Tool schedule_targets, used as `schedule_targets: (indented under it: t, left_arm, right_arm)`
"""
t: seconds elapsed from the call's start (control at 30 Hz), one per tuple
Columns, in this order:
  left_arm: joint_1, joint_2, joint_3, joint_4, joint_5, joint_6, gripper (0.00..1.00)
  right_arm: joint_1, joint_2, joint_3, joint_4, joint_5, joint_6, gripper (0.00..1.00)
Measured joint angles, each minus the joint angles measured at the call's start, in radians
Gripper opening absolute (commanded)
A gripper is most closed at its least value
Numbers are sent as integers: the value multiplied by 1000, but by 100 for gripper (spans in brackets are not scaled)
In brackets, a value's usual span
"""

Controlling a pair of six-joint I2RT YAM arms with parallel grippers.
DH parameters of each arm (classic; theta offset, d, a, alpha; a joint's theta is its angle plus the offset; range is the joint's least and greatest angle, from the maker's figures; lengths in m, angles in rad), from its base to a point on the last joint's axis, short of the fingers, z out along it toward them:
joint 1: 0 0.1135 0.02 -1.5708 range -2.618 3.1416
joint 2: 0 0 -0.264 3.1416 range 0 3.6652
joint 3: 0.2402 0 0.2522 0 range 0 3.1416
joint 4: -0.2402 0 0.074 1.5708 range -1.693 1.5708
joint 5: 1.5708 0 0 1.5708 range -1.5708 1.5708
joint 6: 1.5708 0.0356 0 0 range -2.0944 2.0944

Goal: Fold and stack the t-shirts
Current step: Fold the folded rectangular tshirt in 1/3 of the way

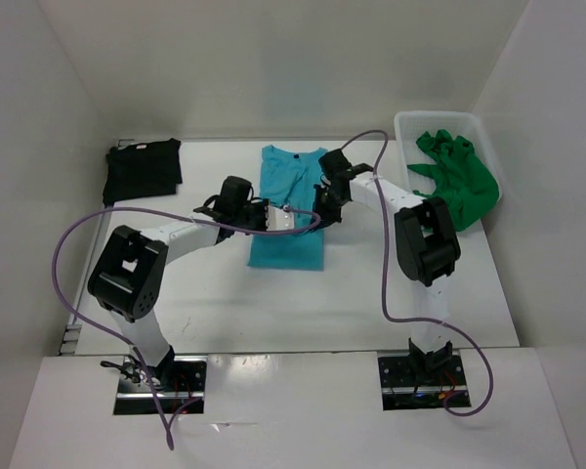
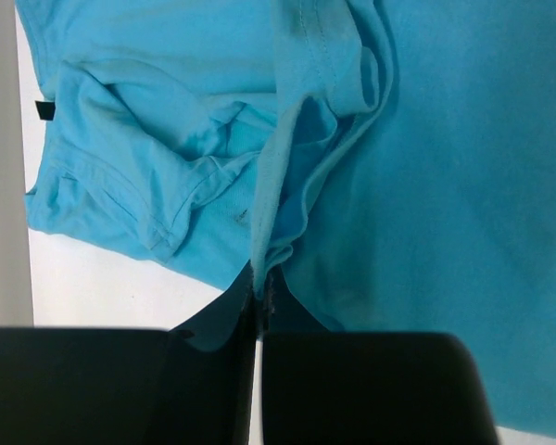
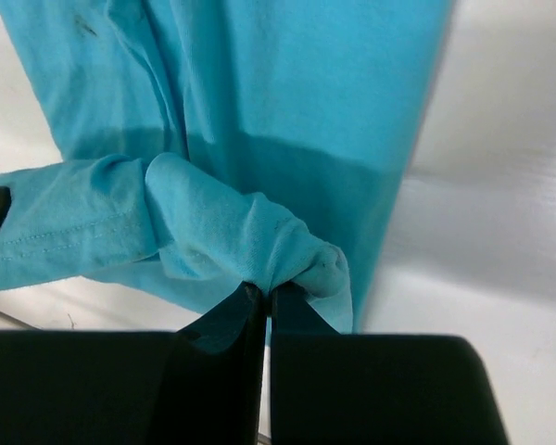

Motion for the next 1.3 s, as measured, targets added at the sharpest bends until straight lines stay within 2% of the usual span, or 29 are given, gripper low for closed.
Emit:
schedule_targets:
  t: [0.1,0.17,0.27,0.3,0.33,0.4,0.43,0.53,0.67,0.7,0.9,1.07,1.17,1.3]
  left_arm:
    - [0,21,0,21,-13,-2,4]
    - [0,35,0,43,-21,-2,12]
    - [0,59,0,68,-29,-3,18]
    - [0,67,0,77,-31,-4,19]
    - [0,74,0,86,-31,-6,21]
    - [0,86,0,106,-34,-11,26]
    - [0,90,0,112,-39,-15,36]
    - [0,98,0,136,-52,-29,59]
    - [0,101,-1,161,-92,-34,72]
    - [0,101,-1,169,-105,-39,74]
    - [0,102,9,181,-222,-87,75]
    - [18,95,67,138,-307,-135,75]
    - [56,57,82,78,-336,-186,77]
    - [124,-29,82,-27,-365,-269,77]
  right_arm:
    - [-2,41,25,-2,-17,-18,0]
    - [-7,64,32,-3,-28,-27,0]
    - [-17,85,33,-7,-35,-34,6]
    - [-23,87,33,-7,-37,-34,11]
    - [-30,88,33,-7,-37,-35,25]
    - [-46,88,33,-6,-39,-35,36]
    - [-54,88,35,-7,-39,-36,47]
    - [-67,97,60,-7,-40,-38,53]
    - [-85,97,77,1,-35,-33,54]
    - [-90,95,77,3,-31,-32,53]
    - [-106,13,69,5,36,-41,19]
    - [-15,-151,0,14,80,-56,2]
    - [102,-195,-63,24,76,-50,0]
    - [211,-153,-119,29,50,-23,0]
